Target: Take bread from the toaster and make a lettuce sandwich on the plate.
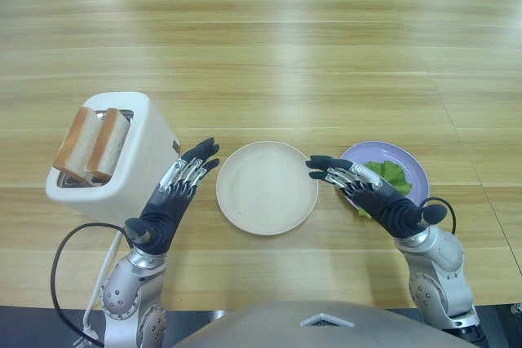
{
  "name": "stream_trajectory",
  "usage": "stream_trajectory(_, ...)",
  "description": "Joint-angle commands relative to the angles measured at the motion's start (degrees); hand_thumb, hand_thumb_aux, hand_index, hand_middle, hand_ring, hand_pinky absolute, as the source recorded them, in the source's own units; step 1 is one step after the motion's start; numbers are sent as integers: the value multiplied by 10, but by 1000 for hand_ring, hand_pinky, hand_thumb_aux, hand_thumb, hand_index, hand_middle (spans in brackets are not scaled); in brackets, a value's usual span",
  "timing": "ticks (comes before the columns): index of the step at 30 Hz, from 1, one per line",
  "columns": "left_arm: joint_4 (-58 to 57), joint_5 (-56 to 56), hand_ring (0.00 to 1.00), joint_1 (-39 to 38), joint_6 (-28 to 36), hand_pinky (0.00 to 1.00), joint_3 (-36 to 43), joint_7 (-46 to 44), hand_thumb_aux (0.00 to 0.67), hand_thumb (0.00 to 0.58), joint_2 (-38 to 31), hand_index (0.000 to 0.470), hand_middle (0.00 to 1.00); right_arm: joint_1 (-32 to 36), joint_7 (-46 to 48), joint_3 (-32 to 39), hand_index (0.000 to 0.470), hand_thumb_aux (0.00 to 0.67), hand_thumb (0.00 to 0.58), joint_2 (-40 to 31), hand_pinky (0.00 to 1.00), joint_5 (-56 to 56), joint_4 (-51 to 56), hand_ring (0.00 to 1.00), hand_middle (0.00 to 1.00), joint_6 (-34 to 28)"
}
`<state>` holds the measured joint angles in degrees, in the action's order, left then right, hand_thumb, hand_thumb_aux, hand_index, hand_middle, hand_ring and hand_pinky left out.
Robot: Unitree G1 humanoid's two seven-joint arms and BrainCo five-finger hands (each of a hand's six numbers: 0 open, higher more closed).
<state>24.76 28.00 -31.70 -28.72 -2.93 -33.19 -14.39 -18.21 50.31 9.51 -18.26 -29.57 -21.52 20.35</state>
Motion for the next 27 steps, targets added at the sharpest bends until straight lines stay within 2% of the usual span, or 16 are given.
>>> stream_trajectory(1,-3,5,0,4,11,0,-1,-3,0,0,-2,0,0,-3,12,18,0,0,0,-1,0,15,12,0,0,6)
stream_trajectory(12,-19,-5,0,14,11,0,-19,8,0,0,2,0,0,5,4,34,0,0,0,8,0,42,31,0,0,27)
stream_trajectory(14,-16,-28,0,19,20,0,-49,54,0,0,14,0,0,8,2,32,0,0,0,10,0,39,35,0,0,25)
stream_trajectory(19,117,-61,0,29,116,0,-173,224,0,0,32,0,0,25,-3,20,0,0,0,8,0,21,44,0,0,7)
stream_trajectory(23,184,-298,0,81,219,0,-308,333,0,0,-7,0,0,25,-20,7,0,0,0,9,0,24,40,0,0,2)
stream_trajectory(27,166,-486,0,71,289,0,-374,326,0,0,-81,0,0,18,-39,1,0,0,0,6,0,28,17,0,0,-10)
